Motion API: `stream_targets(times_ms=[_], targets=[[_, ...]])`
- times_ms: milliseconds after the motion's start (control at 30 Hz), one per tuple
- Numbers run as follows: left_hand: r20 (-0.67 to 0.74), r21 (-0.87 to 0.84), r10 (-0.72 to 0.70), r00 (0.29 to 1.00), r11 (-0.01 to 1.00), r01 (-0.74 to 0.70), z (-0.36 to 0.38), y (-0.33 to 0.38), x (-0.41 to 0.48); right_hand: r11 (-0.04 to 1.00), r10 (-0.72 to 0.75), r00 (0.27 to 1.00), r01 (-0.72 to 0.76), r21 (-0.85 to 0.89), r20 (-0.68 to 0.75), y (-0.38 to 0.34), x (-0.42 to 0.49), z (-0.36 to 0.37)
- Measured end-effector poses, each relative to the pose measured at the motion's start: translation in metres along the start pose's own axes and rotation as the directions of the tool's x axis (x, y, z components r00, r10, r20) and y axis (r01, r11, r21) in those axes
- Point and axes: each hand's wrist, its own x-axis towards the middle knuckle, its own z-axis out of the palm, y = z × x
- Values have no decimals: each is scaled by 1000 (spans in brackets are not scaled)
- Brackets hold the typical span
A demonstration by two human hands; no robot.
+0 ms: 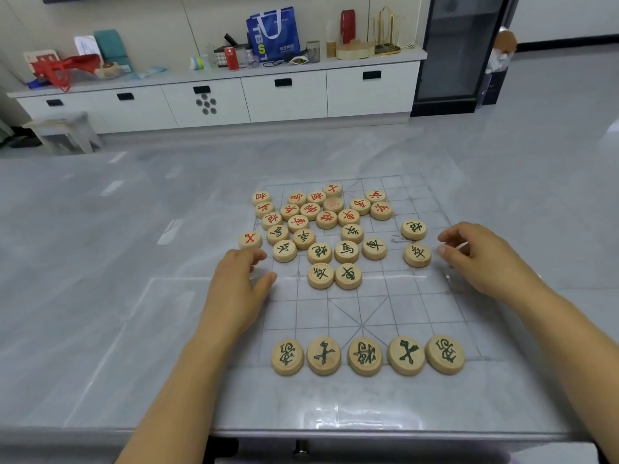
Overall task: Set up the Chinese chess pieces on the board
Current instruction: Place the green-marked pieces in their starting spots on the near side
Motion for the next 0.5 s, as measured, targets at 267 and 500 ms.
stream_targets(times_ms=[267,500], targets=[[-73,40,-7,997,999,10,6,-6,18,999,-36,999,36,17,-27,-7,14,7],[-52,144,14,999,989,-6,12,-10,25,996,-84,996,85,22,-29,-17,22,17]])
